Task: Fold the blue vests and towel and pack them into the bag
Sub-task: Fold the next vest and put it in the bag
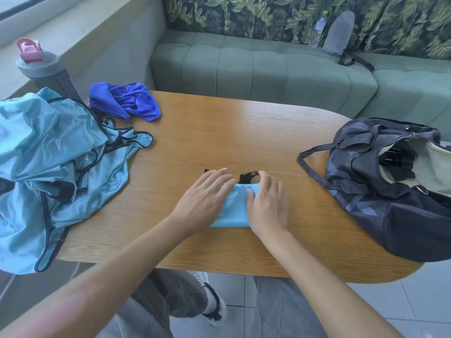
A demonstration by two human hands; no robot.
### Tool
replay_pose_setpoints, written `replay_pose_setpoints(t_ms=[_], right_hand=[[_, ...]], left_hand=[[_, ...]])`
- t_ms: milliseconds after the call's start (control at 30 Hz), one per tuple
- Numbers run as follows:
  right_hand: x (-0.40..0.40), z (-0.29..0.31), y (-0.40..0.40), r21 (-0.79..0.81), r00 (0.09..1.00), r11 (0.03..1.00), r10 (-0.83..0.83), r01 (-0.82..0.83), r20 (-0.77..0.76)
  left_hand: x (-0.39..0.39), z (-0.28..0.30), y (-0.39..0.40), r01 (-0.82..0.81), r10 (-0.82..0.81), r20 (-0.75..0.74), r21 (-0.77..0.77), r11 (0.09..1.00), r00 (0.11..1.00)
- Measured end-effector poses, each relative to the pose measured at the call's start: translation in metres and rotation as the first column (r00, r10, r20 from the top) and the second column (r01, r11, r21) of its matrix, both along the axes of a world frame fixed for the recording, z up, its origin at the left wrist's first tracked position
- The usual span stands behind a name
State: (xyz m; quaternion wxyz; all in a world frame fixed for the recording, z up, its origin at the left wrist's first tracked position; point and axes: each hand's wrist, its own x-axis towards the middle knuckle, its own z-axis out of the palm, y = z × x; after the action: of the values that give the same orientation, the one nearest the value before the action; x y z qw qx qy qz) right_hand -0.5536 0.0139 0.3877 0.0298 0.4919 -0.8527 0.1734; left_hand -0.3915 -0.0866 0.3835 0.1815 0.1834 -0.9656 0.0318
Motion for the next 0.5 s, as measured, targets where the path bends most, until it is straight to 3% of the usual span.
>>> replay_pose_setpoints(t_ms=[67,167,333,500], right_hand=[[-0.004,-0.004,0.0,0.019,0.998,0.998,0.066,-0.065,-0.022],[-0.014,-0.011,-0.001,0.193,0.98,0.961,0.183,-0.196,0.085],[-0.024,-0.016,-0.002,0.377,0.964,0.889,0.214,-0.259,0.157],[-0.024,-0.011,-0.001,0.361,0.963,0.894,0.225,-0.264,0.147]], left_hand=[[-0.001,-0.003,-0.007,0.004,-0.024,0.181,0.107,0.994,0.983],[0.003,-0.008,-0.014,-0.104,0.017,0.337,0.243,0.964,0.942],[-0.001,-0.014,-0.012,-0.212,0.087,0.373,0.308,0.928,0.924],[-0.015,0.009,-0.012,-0.206,0.118,0.326,0.252,0.946,0.938]])
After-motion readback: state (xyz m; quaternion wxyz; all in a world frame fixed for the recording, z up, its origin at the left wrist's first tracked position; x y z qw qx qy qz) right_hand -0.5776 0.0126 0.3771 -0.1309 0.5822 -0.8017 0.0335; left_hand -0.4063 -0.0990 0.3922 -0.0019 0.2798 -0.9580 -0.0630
